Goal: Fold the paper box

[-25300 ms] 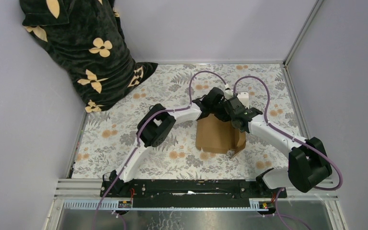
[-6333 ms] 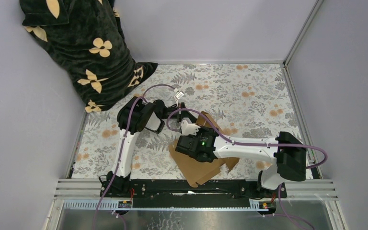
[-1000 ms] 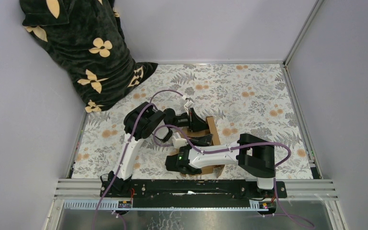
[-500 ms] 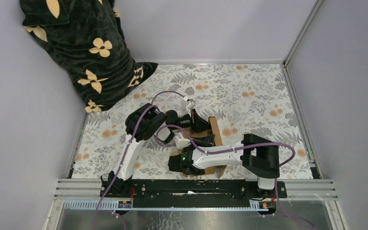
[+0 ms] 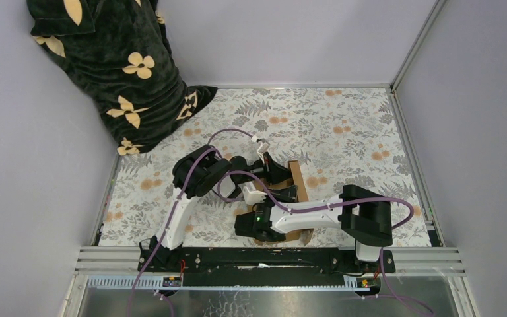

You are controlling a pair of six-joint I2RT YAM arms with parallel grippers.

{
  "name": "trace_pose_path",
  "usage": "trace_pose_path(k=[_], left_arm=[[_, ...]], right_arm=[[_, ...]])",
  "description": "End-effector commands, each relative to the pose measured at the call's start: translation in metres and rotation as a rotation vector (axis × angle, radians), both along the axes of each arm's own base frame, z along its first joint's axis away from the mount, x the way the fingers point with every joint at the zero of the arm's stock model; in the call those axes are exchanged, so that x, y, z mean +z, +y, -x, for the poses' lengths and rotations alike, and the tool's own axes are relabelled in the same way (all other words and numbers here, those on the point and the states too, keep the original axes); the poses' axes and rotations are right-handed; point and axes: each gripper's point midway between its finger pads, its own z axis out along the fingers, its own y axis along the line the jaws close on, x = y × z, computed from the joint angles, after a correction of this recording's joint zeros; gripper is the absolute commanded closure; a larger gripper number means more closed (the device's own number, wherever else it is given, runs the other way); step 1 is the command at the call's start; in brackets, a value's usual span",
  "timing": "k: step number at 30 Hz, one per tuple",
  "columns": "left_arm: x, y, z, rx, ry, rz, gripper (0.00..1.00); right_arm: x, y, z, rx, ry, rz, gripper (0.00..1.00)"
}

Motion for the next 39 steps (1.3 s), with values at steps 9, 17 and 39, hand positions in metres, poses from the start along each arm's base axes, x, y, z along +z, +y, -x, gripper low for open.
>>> trace_pose_path(k=[9, 17, 39], left_arm=[[0.029, -0.001, -0.013, 0.176, -0.066, 0.003, 0.99], [0.030, 0.002, -0.013, 0.199, -0.074, -0.068, 0.99], [0.031, -0.006, -0.026, 0.212, -0.094, -0.424, 0.98]], right_arm=[[-0.017, 0.013, 0.011, -0.020, 0.074, -0.256, 0.97], [-0.023, 0.010, 0.014, -0.042, 0.084, -0.353, 0.97], [-0.035, -0.002, 0.007, -0.153, 0.181, -0.746, 0.95]])
